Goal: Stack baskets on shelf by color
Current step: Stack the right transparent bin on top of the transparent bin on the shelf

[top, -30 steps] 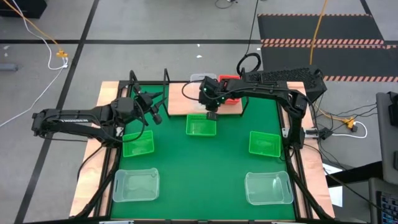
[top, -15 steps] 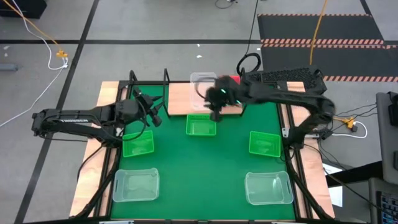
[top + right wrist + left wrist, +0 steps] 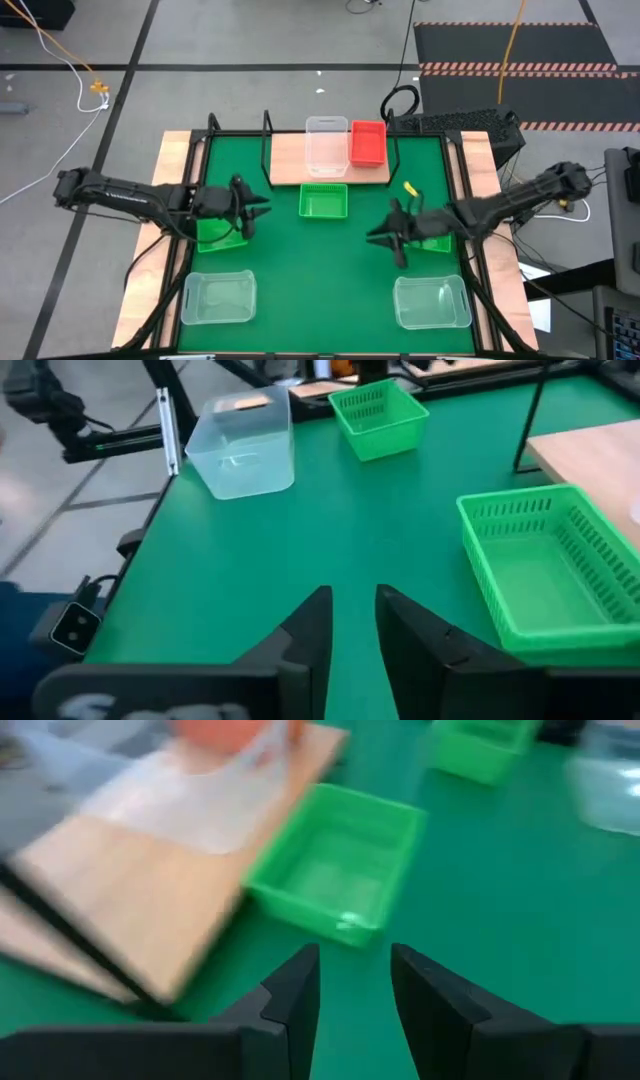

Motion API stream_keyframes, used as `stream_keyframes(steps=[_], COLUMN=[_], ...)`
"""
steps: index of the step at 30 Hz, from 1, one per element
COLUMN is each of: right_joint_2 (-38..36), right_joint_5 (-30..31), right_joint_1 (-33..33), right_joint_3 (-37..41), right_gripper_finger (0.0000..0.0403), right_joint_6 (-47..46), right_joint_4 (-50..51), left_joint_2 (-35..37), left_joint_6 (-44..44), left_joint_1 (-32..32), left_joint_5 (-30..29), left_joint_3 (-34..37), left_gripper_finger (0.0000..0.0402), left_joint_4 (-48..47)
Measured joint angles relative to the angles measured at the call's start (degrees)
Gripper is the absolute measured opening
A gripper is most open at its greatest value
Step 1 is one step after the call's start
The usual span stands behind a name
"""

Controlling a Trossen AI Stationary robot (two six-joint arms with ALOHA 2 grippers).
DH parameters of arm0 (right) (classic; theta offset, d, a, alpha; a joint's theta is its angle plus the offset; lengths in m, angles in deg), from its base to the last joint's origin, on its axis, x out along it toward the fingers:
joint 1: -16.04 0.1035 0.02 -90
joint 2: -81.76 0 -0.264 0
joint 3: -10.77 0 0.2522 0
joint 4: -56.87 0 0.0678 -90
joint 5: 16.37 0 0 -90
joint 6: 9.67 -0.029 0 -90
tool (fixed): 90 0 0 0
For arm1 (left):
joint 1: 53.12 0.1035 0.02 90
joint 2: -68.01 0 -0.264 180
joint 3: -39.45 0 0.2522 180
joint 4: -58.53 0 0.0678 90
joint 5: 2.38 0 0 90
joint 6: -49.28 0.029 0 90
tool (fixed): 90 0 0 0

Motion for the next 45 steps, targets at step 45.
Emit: stream_keyframes(steps=[45], right_joint_2=[4.8], right_joint_5=[-28.8], right_joint_1=[40.9], right_joint_3=[-11.4], right_gripper_finger=[0.007], right_joint_6=[11.2], right_joint_4=[58.7], left_joint_2=[-27.0], left_joint_6=[-19.8], left_joint_1=[-3.3], left_joint_5=[5.9], left_joint_3=[-13.6], left_gripper_finger=[0.0127], left_joint_4=[25.4])
